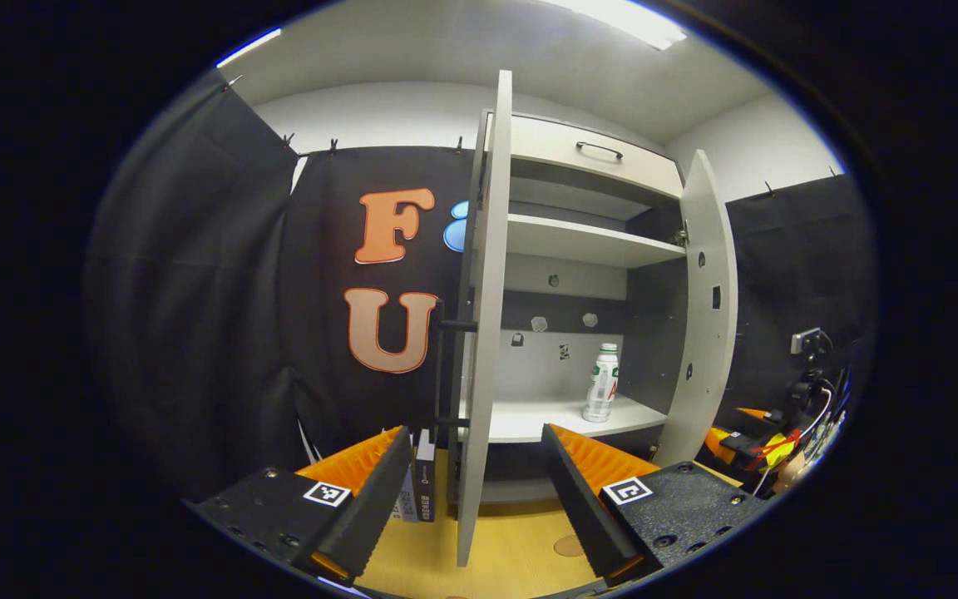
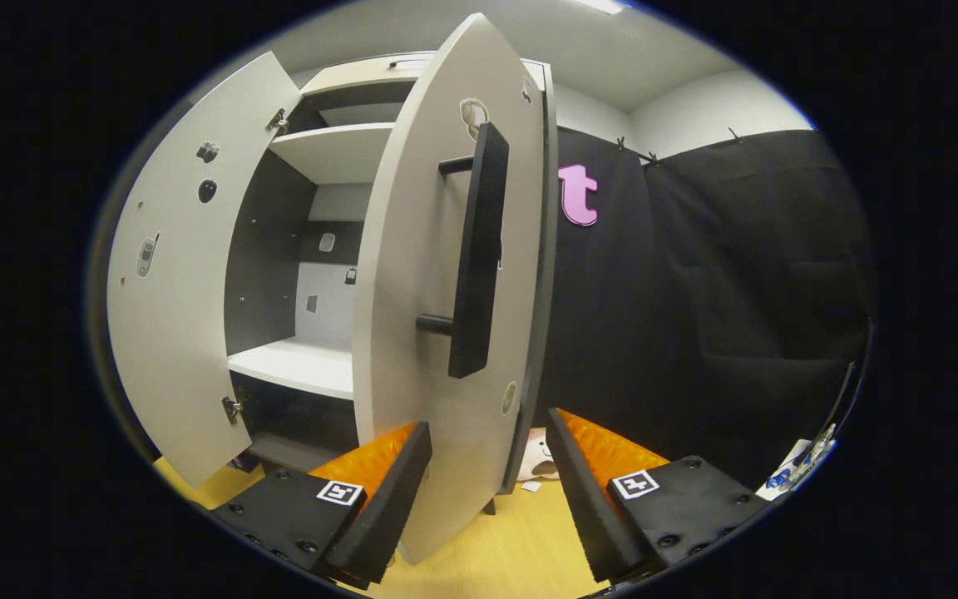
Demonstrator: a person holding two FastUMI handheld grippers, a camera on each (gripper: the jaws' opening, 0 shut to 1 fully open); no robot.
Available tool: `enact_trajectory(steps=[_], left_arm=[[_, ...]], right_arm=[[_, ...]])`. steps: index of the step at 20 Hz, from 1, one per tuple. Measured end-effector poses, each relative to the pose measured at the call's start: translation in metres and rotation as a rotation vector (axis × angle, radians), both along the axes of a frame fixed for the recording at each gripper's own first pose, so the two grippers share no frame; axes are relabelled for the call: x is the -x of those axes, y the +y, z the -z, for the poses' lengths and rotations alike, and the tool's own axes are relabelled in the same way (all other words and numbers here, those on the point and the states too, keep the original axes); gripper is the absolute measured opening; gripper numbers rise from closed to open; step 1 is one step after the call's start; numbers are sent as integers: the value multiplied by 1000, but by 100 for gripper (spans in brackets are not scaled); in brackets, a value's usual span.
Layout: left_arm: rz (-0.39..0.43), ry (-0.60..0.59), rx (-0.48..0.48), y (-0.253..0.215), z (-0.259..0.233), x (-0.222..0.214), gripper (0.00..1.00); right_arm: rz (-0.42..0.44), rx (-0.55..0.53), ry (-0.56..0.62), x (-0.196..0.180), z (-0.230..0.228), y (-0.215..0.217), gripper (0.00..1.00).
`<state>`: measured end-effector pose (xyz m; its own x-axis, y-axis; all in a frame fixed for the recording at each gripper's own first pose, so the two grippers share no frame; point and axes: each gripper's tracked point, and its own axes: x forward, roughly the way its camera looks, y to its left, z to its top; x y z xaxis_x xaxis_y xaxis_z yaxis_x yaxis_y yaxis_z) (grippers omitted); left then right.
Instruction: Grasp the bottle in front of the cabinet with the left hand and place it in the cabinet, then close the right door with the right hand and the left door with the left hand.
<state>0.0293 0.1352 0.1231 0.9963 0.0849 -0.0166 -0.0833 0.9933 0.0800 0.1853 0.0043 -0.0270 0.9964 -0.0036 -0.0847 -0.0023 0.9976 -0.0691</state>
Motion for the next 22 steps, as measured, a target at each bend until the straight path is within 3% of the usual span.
enact_trajectory(steps=[3,6,9,12,13,14,15,17,18,19,20,22], left_arm=[[-17,13,-8,14,5,2,95],[-40,22,-22,29,8,3,95],[-26,28,64,36,11,4,95],[-76,16,12,58,6,5,95],[-90,14,-15,63,4,7,93],[-98,12,-30,67,5,6,93],[-101,12,-35,71,5,6,93],[-100,14,-22,78,11,3,95],[-101,16,-16,81,15,0,95],[-104,20,-13,86,18,-1,95],[-109,25,-15,90,21,-4,93],[-118,37,-22,98,30,-10,93]], right_arm=[[-27,-4,-1,-11,0,25,94],[-30,80,-25,-9,-5,32,94],[-57,-3,-29,-2,-18,39,94],[-46,-100,-55,1,-44,31,94],[-43,-114,-65,4,-54,28,88],[-38,-121,-74,9,-63,23,87],[-31,-127,-80,15,-70,18,94],[-23,-139,-95,24,-85,11,94],[-19,-139,-100,29,-91,7,87],[-15,-133,-103,34,-95,3,87],[-11,-122,-107,40,-100,-2,94],[0,-98,-108,49,-106,-11,94]])
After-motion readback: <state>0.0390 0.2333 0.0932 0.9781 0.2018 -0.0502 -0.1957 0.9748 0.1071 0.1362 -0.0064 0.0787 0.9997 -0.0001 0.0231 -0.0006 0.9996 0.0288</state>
